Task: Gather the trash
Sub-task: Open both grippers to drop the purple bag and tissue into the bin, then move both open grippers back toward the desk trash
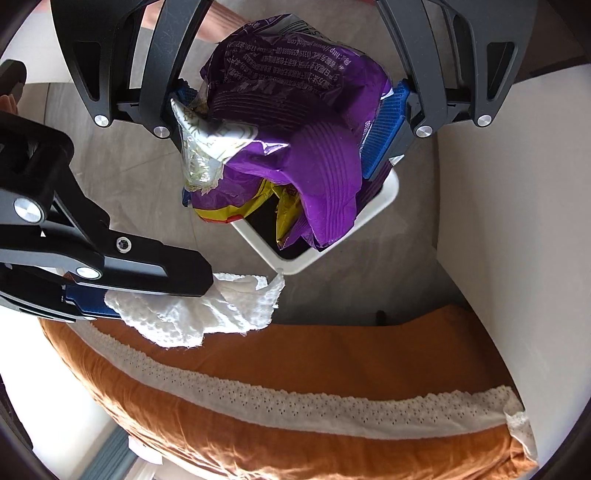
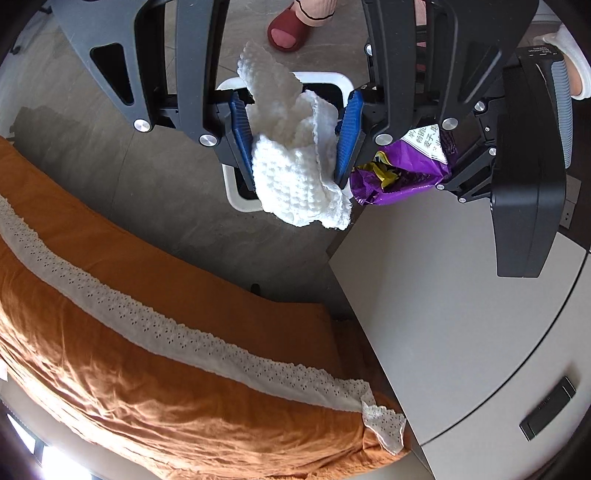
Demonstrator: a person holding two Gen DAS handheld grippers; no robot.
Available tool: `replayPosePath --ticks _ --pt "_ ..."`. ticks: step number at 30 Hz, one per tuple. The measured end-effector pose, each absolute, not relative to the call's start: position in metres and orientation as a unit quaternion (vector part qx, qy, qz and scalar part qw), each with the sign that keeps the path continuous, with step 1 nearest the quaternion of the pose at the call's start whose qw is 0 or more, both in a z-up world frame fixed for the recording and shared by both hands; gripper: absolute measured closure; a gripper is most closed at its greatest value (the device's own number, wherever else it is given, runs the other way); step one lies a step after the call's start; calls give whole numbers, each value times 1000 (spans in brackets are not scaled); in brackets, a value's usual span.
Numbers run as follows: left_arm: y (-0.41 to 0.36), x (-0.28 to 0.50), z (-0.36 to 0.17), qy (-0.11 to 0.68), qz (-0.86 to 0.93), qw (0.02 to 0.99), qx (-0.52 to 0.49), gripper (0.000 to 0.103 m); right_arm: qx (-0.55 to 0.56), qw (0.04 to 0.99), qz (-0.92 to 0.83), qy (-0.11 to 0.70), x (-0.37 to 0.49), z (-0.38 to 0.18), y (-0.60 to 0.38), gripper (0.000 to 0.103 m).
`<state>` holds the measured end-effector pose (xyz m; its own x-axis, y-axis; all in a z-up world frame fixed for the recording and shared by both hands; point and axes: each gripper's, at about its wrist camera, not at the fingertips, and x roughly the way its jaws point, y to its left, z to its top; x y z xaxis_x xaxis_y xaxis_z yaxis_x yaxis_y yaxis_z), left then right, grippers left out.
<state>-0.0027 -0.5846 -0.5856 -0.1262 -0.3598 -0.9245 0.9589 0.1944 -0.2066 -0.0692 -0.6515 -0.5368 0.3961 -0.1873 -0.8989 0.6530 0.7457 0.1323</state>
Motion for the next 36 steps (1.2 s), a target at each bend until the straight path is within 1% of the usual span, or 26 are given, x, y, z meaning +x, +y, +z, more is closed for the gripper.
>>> replayPosePath --ticks 1,2,5,6,9,12,19,28,36 --pt "-585 -3 -598 509 -561 583 296 10 240 799 -265 484 -70 -545 -653 39" --pt "-582 -2 -605 513 -562 578 294 5 242 799 -267 482 -71 -552 -654 31" --pt "-583 -1 -631 518 -554 578 301 5 241 789 -268 499 -74 -580 -658 14" --pt "-582 -1 -638 517 -550 581 304 5 242 787 -267 501 -75 -586 -658 6" --pt "-578 1 -653 517 -541 585 314 5 246 781 -263 511 -77 -604 -657 5" --pt "-574 1 -657 516 -537 588 316 5 236 779 -260 519 -77 -609 -651 5" --pt "-569 8 -640 515 -529 598 311 5 225 787 -258 513 -71 -588 -642 5" --pt "-559 20 -576 499 -530 620 294 5 219 797 -282 488 -71 -525 -637 5" --pt "-538 28 -504 482 -533 643 264 5 218 808 -304 455 -76 -459 -620 5"
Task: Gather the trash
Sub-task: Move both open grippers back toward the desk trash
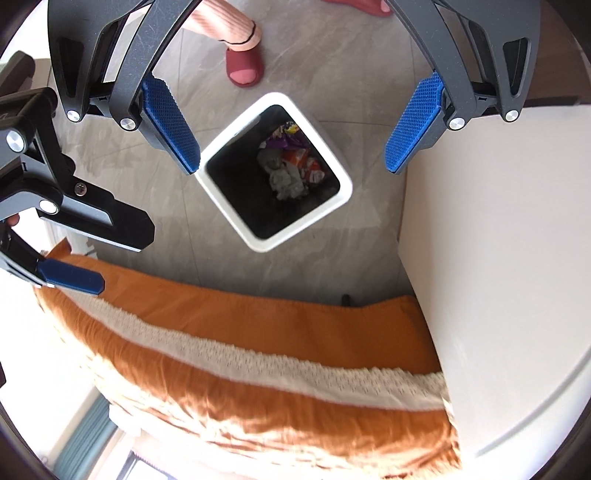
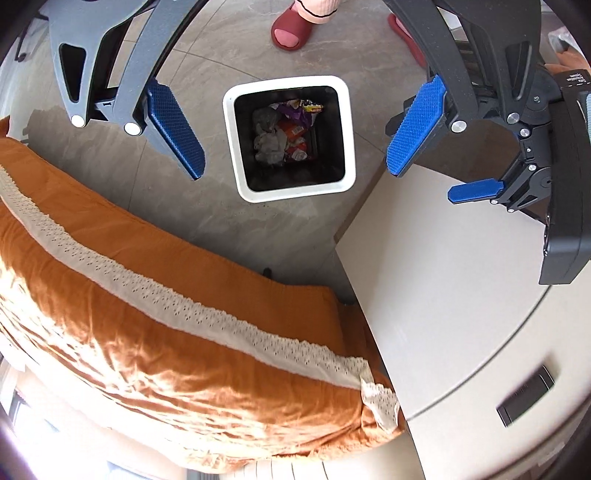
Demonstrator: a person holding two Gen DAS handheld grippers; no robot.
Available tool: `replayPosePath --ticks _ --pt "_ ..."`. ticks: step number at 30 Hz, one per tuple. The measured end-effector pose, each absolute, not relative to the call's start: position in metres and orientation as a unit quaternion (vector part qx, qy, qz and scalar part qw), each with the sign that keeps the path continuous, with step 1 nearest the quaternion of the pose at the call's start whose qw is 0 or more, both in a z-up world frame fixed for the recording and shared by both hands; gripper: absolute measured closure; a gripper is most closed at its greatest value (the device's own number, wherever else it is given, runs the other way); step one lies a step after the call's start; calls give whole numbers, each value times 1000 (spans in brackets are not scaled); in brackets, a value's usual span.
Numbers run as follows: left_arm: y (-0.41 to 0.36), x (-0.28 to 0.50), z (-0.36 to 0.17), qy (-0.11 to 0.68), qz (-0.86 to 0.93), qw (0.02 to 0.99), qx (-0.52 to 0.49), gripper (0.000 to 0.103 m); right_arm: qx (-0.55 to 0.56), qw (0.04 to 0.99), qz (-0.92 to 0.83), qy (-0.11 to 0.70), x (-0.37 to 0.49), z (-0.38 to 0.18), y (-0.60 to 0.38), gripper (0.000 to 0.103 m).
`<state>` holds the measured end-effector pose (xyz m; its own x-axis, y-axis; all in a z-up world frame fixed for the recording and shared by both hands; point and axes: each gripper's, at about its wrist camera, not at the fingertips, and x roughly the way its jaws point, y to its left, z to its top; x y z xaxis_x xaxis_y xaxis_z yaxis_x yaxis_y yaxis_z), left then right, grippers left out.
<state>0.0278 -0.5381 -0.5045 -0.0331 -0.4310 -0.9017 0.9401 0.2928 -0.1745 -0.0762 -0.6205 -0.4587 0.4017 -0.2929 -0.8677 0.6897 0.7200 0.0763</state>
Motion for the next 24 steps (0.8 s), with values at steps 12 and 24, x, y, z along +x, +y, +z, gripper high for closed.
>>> replayPosePath --ticks 12,24 --pt "-504 24 -419 449 -549 665 235 5 209 827 -324 409 -87 -379 -585 5" --pt "-463 29 -280 392 -520 734 191 5 185 877 -277 347 -82 -258 -561 5"
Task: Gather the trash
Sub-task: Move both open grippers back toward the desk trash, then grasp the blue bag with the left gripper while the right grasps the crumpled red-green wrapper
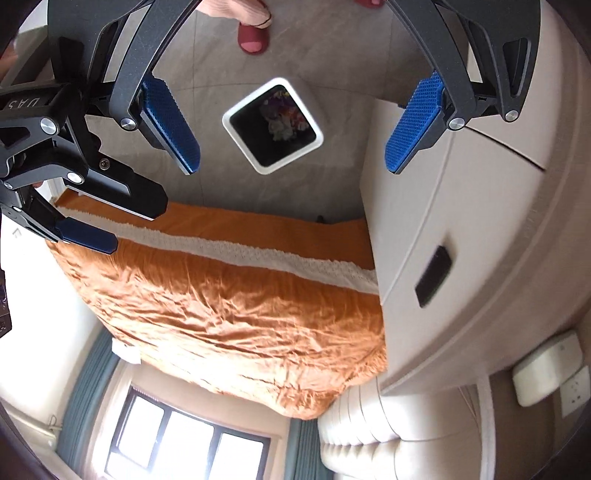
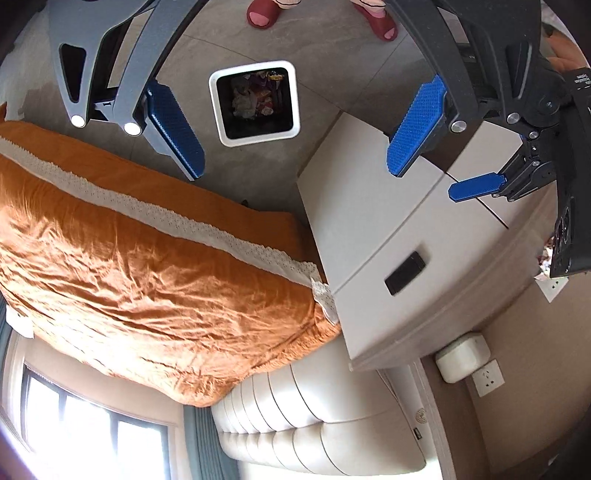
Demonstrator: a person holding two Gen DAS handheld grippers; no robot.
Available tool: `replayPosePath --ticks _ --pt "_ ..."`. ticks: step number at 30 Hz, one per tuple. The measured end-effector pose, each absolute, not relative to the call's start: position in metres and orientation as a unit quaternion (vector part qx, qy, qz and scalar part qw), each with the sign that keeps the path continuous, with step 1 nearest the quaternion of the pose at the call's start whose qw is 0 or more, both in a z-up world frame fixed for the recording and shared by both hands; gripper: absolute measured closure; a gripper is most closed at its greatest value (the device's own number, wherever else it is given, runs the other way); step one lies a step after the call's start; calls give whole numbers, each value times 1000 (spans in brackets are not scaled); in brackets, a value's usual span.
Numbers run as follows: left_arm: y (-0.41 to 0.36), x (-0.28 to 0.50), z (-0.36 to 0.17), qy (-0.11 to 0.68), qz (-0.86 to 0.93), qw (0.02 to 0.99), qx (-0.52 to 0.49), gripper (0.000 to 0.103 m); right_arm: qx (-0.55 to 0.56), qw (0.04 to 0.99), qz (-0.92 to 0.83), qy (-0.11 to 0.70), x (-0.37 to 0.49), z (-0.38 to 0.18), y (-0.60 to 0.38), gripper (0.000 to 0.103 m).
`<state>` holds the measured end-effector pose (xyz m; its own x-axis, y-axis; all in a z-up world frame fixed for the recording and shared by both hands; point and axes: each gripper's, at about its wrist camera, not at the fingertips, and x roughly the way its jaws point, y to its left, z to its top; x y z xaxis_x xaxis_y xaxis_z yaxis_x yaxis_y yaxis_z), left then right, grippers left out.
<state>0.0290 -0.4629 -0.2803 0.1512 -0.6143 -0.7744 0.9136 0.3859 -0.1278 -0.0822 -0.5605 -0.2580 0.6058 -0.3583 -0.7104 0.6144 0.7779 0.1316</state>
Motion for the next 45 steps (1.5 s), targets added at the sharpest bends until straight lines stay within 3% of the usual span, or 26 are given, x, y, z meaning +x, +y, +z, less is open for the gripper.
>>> replayPosePath --ticks 7,21,45 --pt "-431 48 -215 359 -452 803 150 5 150 920 -212 292 -64 -191 -554 5" --pt "-342 103 -155 342 -365 858 114 5 111 948 -121 272 22 -142 -489 5" --pt "-199 241 -150 336 -265 901 75 5 67 951 -53 298 172 -152 -380 5"
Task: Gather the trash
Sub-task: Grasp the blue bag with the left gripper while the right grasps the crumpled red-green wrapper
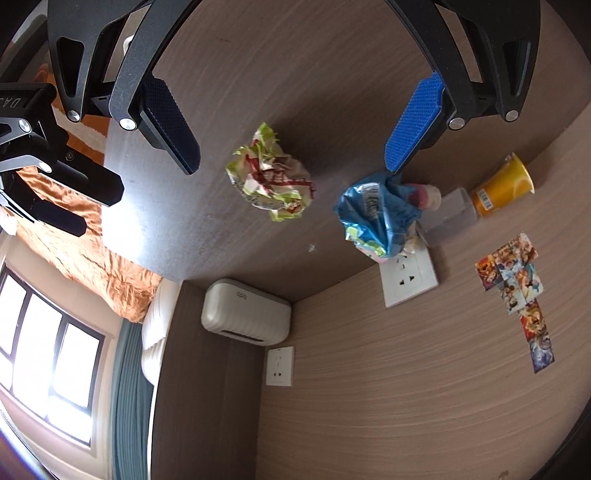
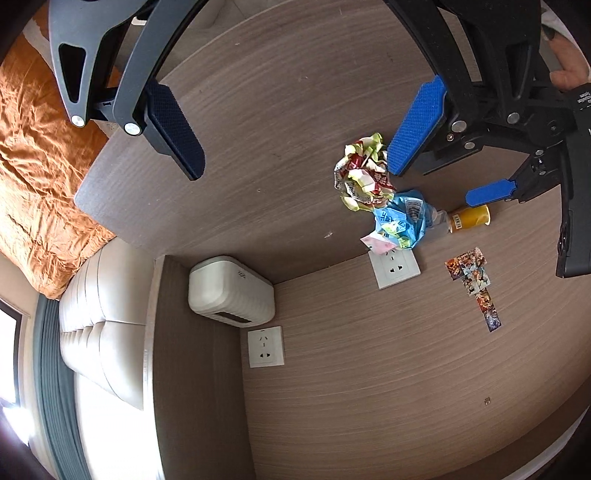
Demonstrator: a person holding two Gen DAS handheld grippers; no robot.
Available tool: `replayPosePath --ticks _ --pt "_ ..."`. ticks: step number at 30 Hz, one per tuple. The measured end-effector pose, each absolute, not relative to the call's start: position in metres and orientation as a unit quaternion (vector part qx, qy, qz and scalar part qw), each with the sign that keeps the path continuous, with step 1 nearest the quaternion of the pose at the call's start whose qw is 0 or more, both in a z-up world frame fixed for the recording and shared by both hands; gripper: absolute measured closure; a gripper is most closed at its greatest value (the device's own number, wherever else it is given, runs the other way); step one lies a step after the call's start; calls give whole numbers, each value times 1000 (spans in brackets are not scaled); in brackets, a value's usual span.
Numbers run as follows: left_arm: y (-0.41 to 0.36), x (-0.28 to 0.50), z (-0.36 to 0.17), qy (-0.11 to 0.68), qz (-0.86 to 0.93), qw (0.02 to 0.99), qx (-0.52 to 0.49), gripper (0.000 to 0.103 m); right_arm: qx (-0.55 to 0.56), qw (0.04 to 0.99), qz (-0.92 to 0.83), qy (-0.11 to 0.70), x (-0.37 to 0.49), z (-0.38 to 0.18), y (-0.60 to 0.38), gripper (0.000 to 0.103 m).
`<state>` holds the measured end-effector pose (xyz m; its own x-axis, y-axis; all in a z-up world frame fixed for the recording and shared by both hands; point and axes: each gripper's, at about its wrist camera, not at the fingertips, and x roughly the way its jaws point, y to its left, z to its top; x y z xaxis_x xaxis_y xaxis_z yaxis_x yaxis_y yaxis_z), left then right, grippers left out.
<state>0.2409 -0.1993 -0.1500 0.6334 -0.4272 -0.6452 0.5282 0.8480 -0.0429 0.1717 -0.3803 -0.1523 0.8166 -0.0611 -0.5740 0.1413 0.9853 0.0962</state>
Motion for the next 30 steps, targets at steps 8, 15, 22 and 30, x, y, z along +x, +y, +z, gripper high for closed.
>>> replayPosePath --ticks 8,15,22,30 --pt "-168 281 -158 345 -243 905 63 5 60 945 -53 319 203 -166 -358 5" --pt "-157 315 -159 345 -246 905 48 5 49 938 -53 339 229 -182 -343 5" --pt "-177 351 -172 356 -265 894 60 5 41 927 -50 371 260 -207 -332 5" --pt "-202 380 -198 383 -301 868 96 6 33 914 -63 400 293 -237 -329 5"
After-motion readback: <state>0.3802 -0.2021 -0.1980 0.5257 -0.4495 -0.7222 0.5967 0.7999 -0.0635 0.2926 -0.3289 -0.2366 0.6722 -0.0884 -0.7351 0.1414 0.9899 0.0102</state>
